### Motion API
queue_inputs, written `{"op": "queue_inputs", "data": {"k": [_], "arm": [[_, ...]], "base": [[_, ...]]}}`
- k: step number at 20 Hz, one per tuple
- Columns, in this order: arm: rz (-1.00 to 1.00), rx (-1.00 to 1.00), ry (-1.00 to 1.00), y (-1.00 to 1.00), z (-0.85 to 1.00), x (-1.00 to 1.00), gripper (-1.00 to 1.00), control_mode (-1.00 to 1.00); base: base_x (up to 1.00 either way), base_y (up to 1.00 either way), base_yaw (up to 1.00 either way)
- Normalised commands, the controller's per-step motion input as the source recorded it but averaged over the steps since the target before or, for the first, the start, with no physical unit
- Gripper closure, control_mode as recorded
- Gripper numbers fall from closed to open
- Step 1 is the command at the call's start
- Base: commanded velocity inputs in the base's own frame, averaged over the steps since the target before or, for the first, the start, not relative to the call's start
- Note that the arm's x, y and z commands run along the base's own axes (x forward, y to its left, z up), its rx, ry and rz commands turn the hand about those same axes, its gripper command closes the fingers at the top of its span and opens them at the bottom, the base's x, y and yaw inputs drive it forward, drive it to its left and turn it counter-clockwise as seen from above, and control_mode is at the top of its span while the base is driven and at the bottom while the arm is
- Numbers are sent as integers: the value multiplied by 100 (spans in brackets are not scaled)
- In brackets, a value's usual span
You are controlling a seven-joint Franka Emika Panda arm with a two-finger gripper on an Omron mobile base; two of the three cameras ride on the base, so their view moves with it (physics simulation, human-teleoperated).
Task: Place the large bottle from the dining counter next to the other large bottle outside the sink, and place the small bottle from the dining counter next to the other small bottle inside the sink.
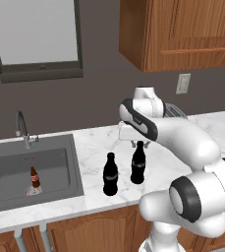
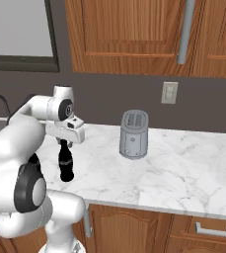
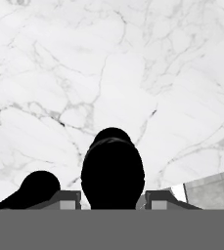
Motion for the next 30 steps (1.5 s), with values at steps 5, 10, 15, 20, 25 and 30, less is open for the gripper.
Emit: {"op": "queue_inputs", "data": {"k": [5,10,15,20,25,30], "arm": [[-1,0,0,0,-29,0,100,-100],[-3,-1,1,0,-34,0,100,-100],[-1,-1,0,0,-11,0,100,-100],[0,0,0,0,0,0,100,-100],[0,0,0,0,0,0,-100,-100],[0,0,0,0,0,0,-100,-100]], "base": [[0,0,0],[0,0,0],[0,0,0],[0,0,0],[0,0,0],[0,0,0]]}}
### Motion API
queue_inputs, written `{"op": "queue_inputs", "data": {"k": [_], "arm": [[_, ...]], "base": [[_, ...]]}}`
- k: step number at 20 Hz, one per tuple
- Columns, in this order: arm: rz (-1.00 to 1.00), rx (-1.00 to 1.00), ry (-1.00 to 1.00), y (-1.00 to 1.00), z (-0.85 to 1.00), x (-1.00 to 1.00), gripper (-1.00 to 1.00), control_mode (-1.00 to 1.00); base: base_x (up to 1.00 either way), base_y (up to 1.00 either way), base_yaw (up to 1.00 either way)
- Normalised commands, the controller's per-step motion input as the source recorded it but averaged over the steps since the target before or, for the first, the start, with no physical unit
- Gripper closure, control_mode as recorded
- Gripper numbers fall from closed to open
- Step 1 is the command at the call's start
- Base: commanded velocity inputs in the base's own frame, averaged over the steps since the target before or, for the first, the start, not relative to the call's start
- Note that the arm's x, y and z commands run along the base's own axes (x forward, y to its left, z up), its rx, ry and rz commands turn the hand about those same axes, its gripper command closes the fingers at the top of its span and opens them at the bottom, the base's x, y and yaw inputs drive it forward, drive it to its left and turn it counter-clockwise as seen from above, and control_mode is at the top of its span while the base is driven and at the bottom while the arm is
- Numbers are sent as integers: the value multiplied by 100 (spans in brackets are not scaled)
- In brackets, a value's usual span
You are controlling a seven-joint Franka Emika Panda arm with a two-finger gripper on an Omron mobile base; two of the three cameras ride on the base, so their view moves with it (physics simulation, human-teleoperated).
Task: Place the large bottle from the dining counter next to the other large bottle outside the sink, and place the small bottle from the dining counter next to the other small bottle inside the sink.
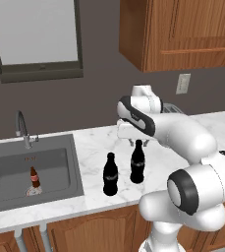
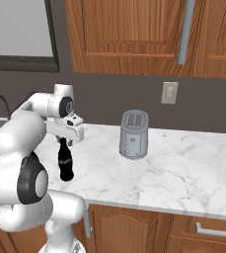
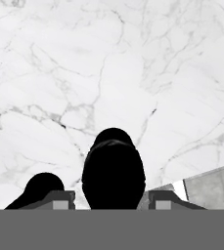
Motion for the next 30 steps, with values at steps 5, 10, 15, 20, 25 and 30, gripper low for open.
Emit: {"op": "queue_inputs", "data": {"k": [5,10,15,20,25,30], "arm": [[0,0,0,-1,0,0,-100,-100],[0,1,0,-8,0,-2,-100,-100],[0,0,0,-8,13,0,-100,-100],[0,0,0,0,59,-4,-100,-100],[1,0,0,0,58,-27,-100,-100],[6,0,0,2,18,-72,-100,-100]], "base": [[0,0,0],[0,0,0],[0,0,0],[0,0,0],[0,0,0],[0,0,0]]}}
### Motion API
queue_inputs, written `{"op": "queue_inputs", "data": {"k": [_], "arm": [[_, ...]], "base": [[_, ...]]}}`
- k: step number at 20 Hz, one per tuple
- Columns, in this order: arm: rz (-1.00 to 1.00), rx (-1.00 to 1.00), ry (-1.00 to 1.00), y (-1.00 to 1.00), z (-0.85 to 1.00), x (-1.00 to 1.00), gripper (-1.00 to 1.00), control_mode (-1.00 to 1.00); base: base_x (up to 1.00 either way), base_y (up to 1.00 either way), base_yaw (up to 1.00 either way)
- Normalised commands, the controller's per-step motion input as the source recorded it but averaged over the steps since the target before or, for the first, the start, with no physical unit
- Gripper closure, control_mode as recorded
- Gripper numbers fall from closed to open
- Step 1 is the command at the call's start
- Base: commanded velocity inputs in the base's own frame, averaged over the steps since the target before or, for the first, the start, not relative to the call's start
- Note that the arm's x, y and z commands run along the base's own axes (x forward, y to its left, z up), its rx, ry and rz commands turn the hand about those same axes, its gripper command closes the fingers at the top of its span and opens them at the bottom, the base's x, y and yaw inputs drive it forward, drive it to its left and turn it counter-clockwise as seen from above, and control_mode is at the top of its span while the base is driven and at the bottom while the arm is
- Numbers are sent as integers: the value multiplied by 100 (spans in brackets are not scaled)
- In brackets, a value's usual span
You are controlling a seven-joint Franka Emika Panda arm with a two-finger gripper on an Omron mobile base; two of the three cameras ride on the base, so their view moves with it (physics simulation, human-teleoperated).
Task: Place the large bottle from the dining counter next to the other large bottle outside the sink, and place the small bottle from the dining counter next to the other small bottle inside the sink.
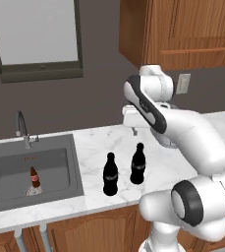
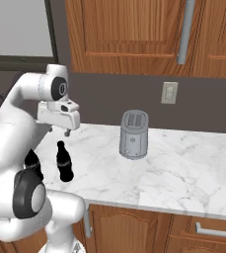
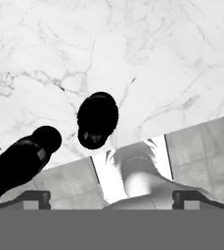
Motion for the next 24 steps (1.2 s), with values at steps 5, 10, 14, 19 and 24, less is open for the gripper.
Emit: {"op": "queue_inputs", "data": {"k": [5,10,14,19,24], "arm": [[16,0,-5,2,13,-95,-100,-100],[25,0,-13,0,21,-51,-100,-100],[25,1,-16,-1,6,0,-100,-100],[11,0,-3,0,0,3,-100,-100],[0,0,0,0,0,0,-100,-100]], "base": [[0,0,0],[0,0,0],[0,0,0],[0,0,0],[0,0,0]]}}
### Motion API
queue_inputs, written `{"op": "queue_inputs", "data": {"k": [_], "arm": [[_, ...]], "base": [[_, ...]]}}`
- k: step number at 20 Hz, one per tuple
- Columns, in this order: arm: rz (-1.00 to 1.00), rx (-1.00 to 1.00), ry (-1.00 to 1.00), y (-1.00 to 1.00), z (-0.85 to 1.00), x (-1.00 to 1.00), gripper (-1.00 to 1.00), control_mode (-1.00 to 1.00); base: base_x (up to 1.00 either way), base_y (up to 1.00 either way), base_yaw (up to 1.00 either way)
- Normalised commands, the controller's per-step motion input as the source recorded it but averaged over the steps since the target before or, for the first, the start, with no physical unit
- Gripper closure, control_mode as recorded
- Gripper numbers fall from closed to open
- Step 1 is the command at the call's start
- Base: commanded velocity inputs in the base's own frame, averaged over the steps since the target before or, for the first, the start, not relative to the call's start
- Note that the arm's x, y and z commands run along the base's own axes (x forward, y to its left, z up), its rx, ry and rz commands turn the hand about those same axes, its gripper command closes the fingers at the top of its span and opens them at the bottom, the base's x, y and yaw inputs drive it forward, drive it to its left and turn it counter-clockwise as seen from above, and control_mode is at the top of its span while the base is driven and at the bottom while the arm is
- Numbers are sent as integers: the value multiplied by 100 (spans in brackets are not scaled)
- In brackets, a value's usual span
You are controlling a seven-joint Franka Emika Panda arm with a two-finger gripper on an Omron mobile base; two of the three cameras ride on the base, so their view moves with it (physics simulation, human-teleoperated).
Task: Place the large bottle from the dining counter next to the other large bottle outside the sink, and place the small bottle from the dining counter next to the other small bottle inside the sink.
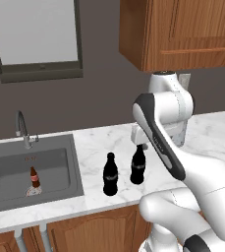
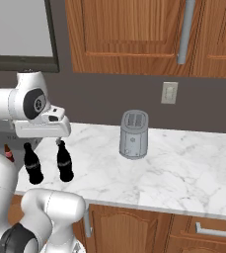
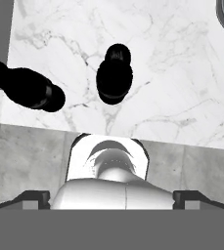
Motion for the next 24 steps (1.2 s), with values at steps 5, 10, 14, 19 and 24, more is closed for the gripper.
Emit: {"op": "queue_inputs", "data": {"k": [5,10,14,19,24], "arm": [[0,0,0,0,0,0,-100,-100],[0,0,0,0,0,0,-100,100],[0,0,0,0,0,0,-100,100],[0,0,0,0,0,0,-100,100],[0,0,0,0,0,0,-100,100]], "base": [[0,0,0],[0,0,0],[-56,7,0],[-100,23,1],[-48,0,22]]}}
